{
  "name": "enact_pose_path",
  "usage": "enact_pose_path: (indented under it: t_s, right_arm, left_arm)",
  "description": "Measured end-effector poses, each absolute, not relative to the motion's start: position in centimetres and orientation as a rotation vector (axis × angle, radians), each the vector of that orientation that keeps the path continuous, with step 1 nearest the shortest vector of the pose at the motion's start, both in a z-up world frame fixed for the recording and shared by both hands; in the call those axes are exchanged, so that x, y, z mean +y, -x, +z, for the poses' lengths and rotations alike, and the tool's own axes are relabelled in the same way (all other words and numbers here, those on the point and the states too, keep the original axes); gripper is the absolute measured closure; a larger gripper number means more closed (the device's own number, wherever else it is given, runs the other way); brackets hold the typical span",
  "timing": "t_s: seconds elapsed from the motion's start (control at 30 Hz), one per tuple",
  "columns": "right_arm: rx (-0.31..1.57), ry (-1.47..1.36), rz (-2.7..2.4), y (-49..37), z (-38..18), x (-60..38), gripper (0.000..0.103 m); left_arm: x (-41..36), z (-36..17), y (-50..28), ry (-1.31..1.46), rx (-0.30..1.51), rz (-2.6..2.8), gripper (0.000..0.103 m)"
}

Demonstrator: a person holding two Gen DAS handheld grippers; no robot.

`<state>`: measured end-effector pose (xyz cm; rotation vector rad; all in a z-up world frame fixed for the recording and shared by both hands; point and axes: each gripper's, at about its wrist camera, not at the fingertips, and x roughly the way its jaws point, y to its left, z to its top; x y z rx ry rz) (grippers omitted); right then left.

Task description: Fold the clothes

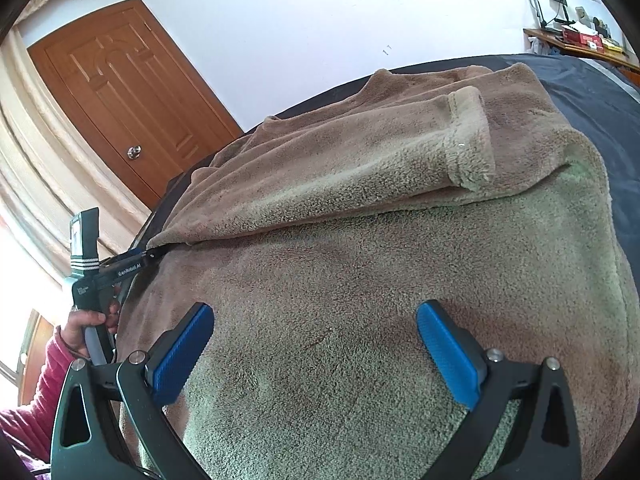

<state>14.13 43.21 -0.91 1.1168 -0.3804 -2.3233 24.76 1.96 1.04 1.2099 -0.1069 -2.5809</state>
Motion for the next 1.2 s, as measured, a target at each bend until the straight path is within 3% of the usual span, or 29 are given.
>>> enact_pose_path:
  t_s: [0.37, 0.57, 0.97, 1.07, 1.2]
  right_arm:
    - [-0.390, -1.113, -2.318, -14.2, -0.9, 43.5, 0.001]
    - [-0.386, -1.113, -2.319, -14.2, -0.8, 43.5, 0.001]
    - [-0.386, -1.113, -2.315, -14.2, -0.8, 43.6, 0.001]
    - [-0.379, -1.116, -2.317, -14.2, -0.8, 43.4, 0.001]
    - [-0.354, -1.124, -2.326, -14.1, -0.8, 43.0, 0.001]
  left_arm:
    - [-0.4, 5.2, -28.5, -1.291, 0.127, -2.715, 0.027]
    - [-0.4, 7.6, -26.1, -1.265, 0.216, -2.753, 0.027]
    - [3.6, 2.5, -15.4, -1.419, 0.186, -2.579, 0.027]
    - [2.0, 1.4, -15.6, -1.400, 0.315, -2.563, 0.016]
    - [1.1, 1.2, -16.2, -1.346, 0.317, -2.564, 0.010]
